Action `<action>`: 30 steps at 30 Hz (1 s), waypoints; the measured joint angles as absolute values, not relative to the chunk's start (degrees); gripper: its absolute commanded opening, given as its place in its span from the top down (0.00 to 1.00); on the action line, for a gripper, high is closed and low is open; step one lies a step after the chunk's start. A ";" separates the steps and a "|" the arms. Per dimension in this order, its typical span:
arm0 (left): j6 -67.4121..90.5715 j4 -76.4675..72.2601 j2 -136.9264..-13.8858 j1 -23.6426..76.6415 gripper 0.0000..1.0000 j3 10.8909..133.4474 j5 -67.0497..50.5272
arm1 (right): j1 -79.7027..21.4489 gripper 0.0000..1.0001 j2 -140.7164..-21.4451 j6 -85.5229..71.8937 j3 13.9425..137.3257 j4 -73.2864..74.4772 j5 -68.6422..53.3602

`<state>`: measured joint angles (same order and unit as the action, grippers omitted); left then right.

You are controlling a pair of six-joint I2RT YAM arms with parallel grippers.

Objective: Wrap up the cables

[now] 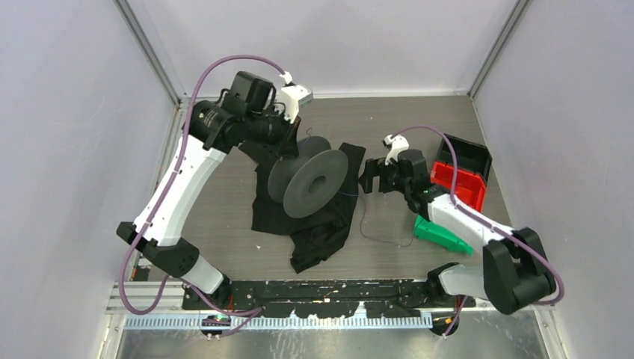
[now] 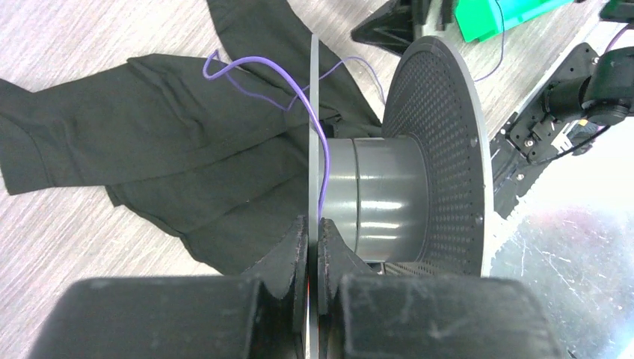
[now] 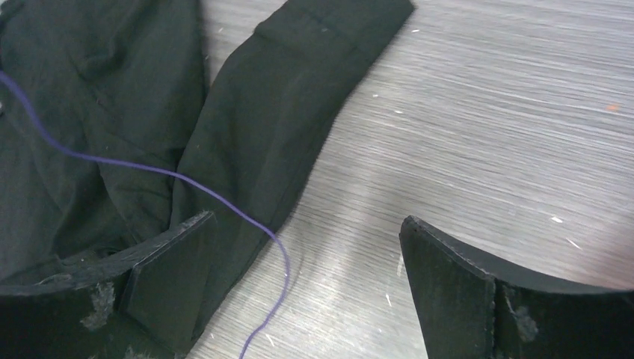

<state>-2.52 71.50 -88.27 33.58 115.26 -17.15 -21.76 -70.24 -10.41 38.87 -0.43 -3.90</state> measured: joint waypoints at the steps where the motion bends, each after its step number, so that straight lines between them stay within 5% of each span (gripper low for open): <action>1: -2.55 71.79 -88.31 33.58 1.00 115.28 -17.50 | -21.76 0.05 -71.18 -10.07 37.78 -2.66 -5.30; 12: 0.73 71.94 -89.34 33.10 1.00 123.33 -26.74 | -23.42 0.08 -82.67 -12.38 35.88 -22.13 -23.16; 25: 4.40 68.95 -89.89 32.93 1.00 123.63 -30.76 | -26.35 0.10 -90.26 -16.93 37.21 -32.47 -28.62; 27: 4.58 68.75 -89.89 32.91 1.00 123.63 -31.00 | -26.92 0.21 -91.68 -17.39 37.45 -33.61 -28.58; 30: 4.84 68.51 -89.89 32.88 1.00 123.63 -31.20 | -27.66 0.66 -93.76 -18.33 37.50 -35.90 -27.97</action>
